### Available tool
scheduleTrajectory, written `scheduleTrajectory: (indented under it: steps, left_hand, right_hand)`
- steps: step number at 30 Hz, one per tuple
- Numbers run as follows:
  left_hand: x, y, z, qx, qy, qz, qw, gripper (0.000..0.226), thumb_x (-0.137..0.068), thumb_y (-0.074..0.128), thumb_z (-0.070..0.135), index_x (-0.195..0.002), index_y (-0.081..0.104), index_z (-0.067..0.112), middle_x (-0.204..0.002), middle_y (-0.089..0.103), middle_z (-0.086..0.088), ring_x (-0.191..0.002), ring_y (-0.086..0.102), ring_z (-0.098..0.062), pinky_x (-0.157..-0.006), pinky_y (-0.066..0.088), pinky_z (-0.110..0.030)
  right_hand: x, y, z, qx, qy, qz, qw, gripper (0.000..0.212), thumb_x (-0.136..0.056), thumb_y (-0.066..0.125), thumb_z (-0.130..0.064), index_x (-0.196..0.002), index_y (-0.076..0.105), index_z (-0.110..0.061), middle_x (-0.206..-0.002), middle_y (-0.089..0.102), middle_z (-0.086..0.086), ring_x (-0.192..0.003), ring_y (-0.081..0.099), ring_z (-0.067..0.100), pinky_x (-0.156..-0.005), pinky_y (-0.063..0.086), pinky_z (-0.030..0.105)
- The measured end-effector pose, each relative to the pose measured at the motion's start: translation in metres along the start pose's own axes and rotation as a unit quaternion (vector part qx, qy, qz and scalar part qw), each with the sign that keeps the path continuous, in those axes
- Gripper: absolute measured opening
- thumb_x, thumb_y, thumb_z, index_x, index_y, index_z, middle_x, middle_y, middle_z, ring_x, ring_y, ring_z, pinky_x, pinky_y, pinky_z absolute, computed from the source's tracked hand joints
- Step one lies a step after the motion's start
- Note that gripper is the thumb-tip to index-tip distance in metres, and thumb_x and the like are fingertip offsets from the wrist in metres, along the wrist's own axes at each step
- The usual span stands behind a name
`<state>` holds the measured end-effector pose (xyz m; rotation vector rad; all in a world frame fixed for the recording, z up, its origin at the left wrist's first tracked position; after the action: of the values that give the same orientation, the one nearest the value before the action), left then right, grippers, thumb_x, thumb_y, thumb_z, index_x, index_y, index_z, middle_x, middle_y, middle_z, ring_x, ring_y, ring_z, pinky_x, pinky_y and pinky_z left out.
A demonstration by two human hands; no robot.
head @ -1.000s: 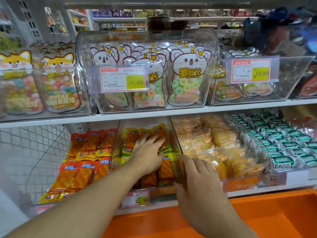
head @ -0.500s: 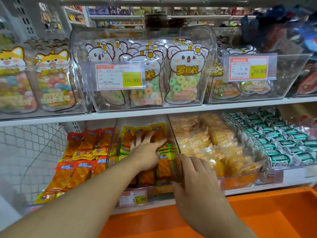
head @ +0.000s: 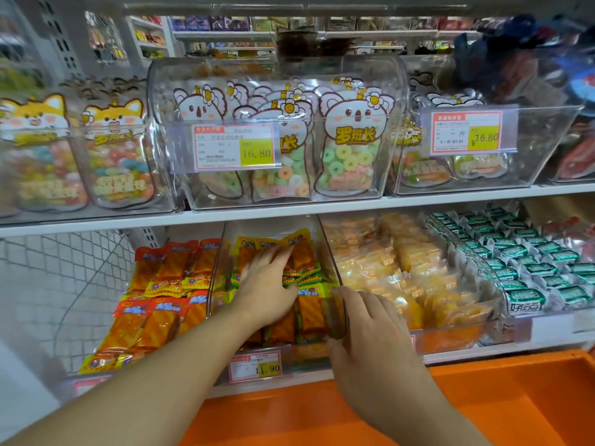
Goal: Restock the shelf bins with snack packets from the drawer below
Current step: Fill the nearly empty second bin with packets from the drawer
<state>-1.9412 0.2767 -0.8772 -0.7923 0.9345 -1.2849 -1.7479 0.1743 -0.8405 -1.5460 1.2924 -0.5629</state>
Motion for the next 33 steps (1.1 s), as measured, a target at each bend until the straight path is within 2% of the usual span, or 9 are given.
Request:
scheduleTrajectory:
  steps: [6, 9, 12, 16, 19, 22, 25, 27, 33]
  left_hand:
    - [0.056, -0.032, 0.020, 0.114, 0.039, 0.038, 0.992, 0.070, -0.099, 0.062, 0.028, -0.160, 0.030, 0.038, -0.166, 0.025, 0.016, -0.152, 0.022, -0.005, -0.123, 0.018, -0.023]
    - [0.099, -0.052, 0.027, 0.145, 0.066, 0.075, 0.984, 0.064, -0.098, 0.064, 0.029, -0.156, 0.039, 0.041, -0.157, 0.034, 0.026, -0.143, 0.033, 0.006, -0.119, 0.027, -0.020]
    - [0.150, -0.062, 0.027, 0.193, 0.081, 0.090, 0.974, 0.057, -0.096, 0.068, 0.023, -0.148, 0.050, 0.039, -0.146, 0.049, 0.024, -0.133, 0.044, 0.010, -0.108, 0.036, -0.010]
    - [0.223, -0.047, 0.004, 0.286, 0.037, 0.080, 0.954, 0.043, -0.094, 0.070, 0.011, -0.133, 0.063, 0.028, -0.122, 0.067, 0.017, -0.111, 0.064, 0.002, -0.088, 0.051, -0.013]
    - [0.269, -0.006, -0.042, 0.283, -0.029, 0.035, 0.958, 0.037, -0.092, 0.071, 0.008, -0.123, 0.066, 0.028, -0.111, 0.070, 0.015, -0.104, 0.065, -0.001, -0.085, 0.051, -0.017]
    - [0.306, 0.045, -0.101, 0.242, -0.121, -0.030, 0.962, 0.031, -0.092, 0.070, 0.012, -0.117, 0.064, 0.030, -0.109, 0.068, 0.016, -0.099, 0.064, 0.001, -0.078, 0.047, -0.018]
    - [0.326, 0.090, -0.150, 0.184, -0.182, -0.085, 0.962, 0.031, -0.090, 0.073, 0.017, -0.120, 0.067, 0.019, -0.113, 0.070, 0.005, -0.102, 0.068, -0.013, -0.084, 0.049, -0.023]
    - [0.329, 0.114, -0.170, 0.162, -0.193, -0.111, 0.961, 0.033, -0.088, 0.075, 0.016, -0.120, 0.069, 0.016, -0.116, 0.072, 0.000, -0.107, 0.069, -0.019, -0.090, 0.049, -0.027]
    - [0.291, 0.179, -0.194, 0.089, -0.140, -0.174, 0.971, 0.059, -0.088, 0.078, 0.025, -0.143, 0.058, 0.023, -0.148, 0.056, -0.002, -0.139, 0.049, -0.022, -0.113, 0.034, -0.029]
  right_hand:
    - [0.007, -0.011, -0.008, 0.008, -0.023, 0.023, 0.999, 0.055, -0.091, 0.060, -0.033, -0.142, 0.041, -0.029, -0.136, 0.042, -0.015, -0.131, 0.036, 0.012, -0.112, 0.037, 0.032]
    - [0.019, -0.016, -0.019, -0.006, -0.059, 0.034, 0.998, 0.049, -0.091, 0.061, -0.029, -0.137, 0.047, -0.025, -0.128, 0.045, -0.011, -0.120, 0.041, 0.015, -0.103, 0.041, 0.032]
    - [0.038, -0.011, -0.032, -0.037, -0.090, 0.006, 0.995, 0.046, -0.094, 0.062, -0.026, -0.138, 0.049, -0.023, -0.127, 0.048, -0.007, -0.117, 0.046, 0.016, -0.098, 0.045, 0.030]
    - [0.071, 0.020, -0.043, -0.058, -0.085, -0.084, 0.991, 0.043, -0.095, 0.066, -0.025, -0.137, 0.055, -0.018, -0.127, 0.057, -0.002, -0.120, 0.052, 0.016, -0.098, 0.041, 0.026]
    - [0.100, 0.063, -0.046, -0.047, -0.060, -0.165, 0.983, 0.041, -0.096, 0.066, -0.027, -0.134, 0.057, -0.015, -0.124, 0.062, 0.002, -0.116, 0.057, 0.020, -0.093, 0.041, 0.026]
    - [0.132, 0.123, -0.039, -0.009, -0.029, -0.268, 0.963, 0.048, -0.098, 0.063, -0.033, -0.142, 0.052, -0.017, -0.135, 0.059, 0.005, -0.124, 0.056, 0.026, -0.101, 0.048, 0.037]
    - [0.161, 0.181, -0.025, 0.033, -0.007, -0.374, 0.927, 0.058, -0.098, 0.061, -0.037, -0.151, 0.041, -0.022, -0.146, 0.051, 0.007, -0.132, 0.053, 0.031, -0.105, 0.050, 0.048]
    - [0.171, 0.212, -0.015, 0.054, 0.006, -0.414, 0.909, 0.063, -0.098, 0.062, -0.036, -0.154, 0.037, -0.022, -0.151, 0.046, 0.008, -0.135, 0.052, 0.034, -0.107, 0.049, 0.048]
    - [0.165, 0.294, 0.004, 0.042, 0.048, -0.431, 0.900, 0.064, -0.094, 0.066, -0.030, -0.152, 0.041, -0.018, -0.150, 0.047, 0.010, -0.136, 0.051, 0.034, -0.110, 0.045, 0.039]
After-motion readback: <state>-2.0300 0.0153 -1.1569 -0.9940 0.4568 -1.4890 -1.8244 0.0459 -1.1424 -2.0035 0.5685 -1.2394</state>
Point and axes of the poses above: each hand's wrist, its own x-axis away from the middle knuckle, its own y-axis out of the palm, z = x × y, the point moved 6 cm from there along -x, towards the middle knuckle
